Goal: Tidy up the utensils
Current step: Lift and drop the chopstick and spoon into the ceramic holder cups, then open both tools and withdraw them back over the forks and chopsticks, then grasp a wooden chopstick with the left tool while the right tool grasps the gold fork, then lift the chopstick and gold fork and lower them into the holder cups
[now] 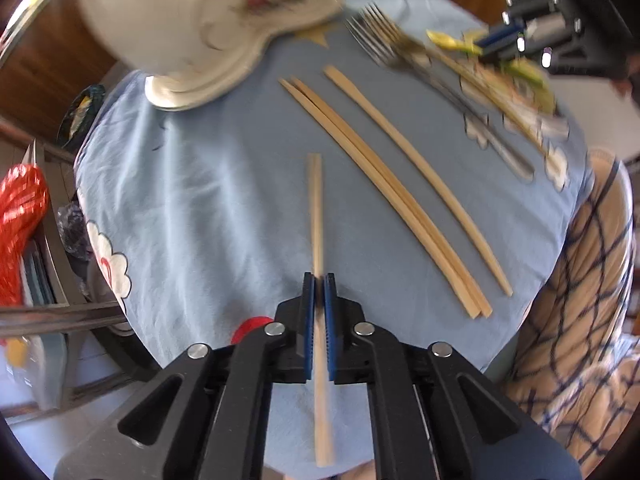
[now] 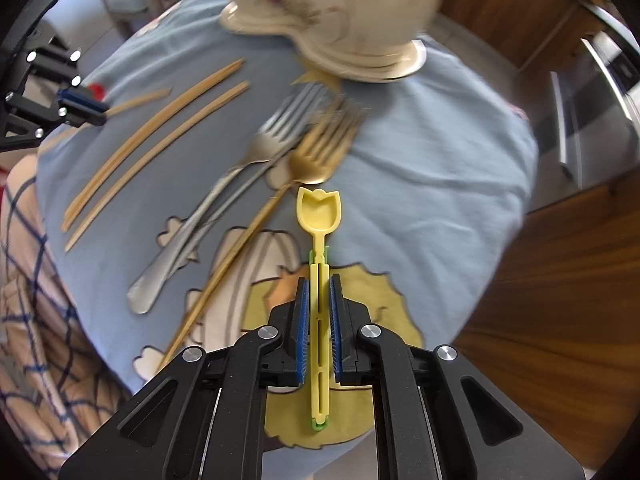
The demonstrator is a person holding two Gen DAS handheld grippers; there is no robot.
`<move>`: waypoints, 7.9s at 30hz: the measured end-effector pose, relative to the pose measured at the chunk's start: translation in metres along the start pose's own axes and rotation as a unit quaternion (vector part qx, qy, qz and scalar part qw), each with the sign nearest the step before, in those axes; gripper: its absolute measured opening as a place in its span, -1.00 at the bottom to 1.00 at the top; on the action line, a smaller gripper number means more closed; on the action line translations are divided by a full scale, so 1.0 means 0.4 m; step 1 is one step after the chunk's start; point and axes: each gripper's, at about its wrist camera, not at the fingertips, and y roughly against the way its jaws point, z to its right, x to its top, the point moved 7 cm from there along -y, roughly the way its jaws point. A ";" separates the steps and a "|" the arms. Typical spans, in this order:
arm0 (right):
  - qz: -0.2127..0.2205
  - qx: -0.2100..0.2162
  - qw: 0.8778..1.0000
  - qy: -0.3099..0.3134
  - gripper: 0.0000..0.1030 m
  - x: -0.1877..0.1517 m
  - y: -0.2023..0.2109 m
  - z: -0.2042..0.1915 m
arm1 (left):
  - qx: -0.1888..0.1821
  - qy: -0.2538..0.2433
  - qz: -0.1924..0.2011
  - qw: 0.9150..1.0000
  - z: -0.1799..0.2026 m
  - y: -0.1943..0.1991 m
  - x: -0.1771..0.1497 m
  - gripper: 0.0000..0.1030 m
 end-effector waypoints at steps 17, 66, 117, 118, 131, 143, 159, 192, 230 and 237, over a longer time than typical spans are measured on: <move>0.253 0.071 0.954 -0.144 -0.79 0.058 0.167 0.087 | -0.037 0.162 0.316 0.934 -0.129 0.238 0.025 -0.92; 0.494 0.035 0.854 -0.161 -0.79 0.384 0.262 0.109 | 0.068 0.210 0.574 0.788 -0.217 0.410 0.341 -0.92; 0.436 -0.004 0.886 -0.157 -0.38 0.274 0.226 0.091 | 0.116 0.220 0.495 0.833 -0.174 0.358 0.220 -0.16; 0.436 -0.006 0.886 -0.157 -0.38 0.264 0.230 0.090 | 0.116 0.221 0.495 0.832 -0.167 0.358 0.208 -0.15; 0.415 -0.012 0.891 -0.183 -0.33 0.139 0.213 0.093 | 0.101 0.232 0.440 0.862 -0.114 0.229 0.080 -0.15; 0.334 0.008 0.923 -0.193 -0.33 0.038 0.103 0.039 | 0.073 0.169 0.355 0.916 0.005 0.111 0.078 -0.17; 0.269 0.026 0.949 -0.160 -0.31 0.008 0.043 -0.040 | 0.043 0.147 0.269 0.951 0.055 0.002 0.065 -0.42; 0.141 0.003 0.988 -0.063 -0.61 -0.025 0.013 -0.024 | 0.045 0.064 0.150 0.986 0.013 -0.030 0.089 -0.50; 0.023 0.013 1.000 -0.008 -0.87 -0.020 0.040 -0.026 | 0.006 -0.020 0.019 1.000 -0.021 0.000 0.034 -0.90; 0.095 0.018 0.995 -0.033 -0.87 -0.009 0.110 -0.014 | -0.001 0.013 0.119 0.993 -0.019 0.108 0.010 -0.90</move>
